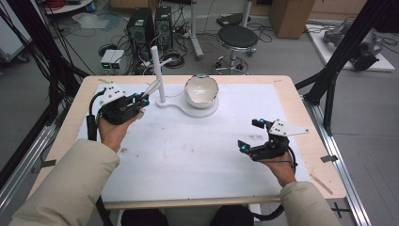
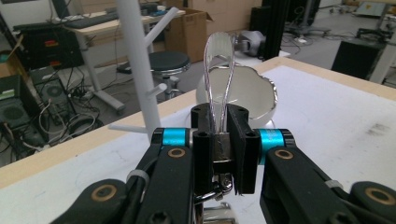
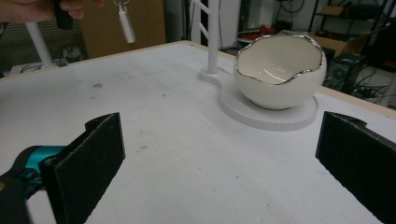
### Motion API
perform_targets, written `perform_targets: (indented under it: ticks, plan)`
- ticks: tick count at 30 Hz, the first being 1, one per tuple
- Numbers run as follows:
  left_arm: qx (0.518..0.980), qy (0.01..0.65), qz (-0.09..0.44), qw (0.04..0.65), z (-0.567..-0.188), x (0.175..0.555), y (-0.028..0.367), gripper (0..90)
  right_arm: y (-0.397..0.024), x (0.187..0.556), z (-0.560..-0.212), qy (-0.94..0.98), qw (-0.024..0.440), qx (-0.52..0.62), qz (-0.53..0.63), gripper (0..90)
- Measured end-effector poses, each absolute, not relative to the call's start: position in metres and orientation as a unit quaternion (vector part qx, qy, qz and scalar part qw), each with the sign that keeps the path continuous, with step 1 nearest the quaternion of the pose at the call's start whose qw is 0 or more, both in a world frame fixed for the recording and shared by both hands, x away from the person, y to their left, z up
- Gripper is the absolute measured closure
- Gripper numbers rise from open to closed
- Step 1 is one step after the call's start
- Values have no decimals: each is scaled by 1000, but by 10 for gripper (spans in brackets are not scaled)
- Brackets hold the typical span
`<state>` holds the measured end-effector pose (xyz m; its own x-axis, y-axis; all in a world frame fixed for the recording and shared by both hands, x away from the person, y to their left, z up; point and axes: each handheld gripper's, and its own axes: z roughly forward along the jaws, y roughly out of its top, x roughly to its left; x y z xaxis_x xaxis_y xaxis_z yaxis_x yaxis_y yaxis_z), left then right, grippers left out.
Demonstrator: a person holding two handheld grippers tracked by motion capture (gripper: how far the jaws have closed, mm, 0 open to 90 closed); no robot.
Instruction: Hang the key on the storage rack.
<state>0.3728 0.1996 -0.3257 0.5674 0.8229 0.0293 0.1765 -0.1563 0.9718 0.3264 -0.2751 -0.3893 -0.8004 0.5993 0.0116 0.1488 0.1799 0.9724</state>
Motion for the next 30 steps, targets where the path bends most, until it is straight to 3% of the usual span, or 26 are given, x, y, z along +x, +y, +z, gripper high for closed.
perform_targets:
  ticks: [8,30]
  plan:
    - [687,389,300,535,-330,386,204,808,-290,321,-405,718,222,268,603,4]
    - [677,418,308,522,-351,416,195,808,-314,319,-439,692,239,296,613,4]
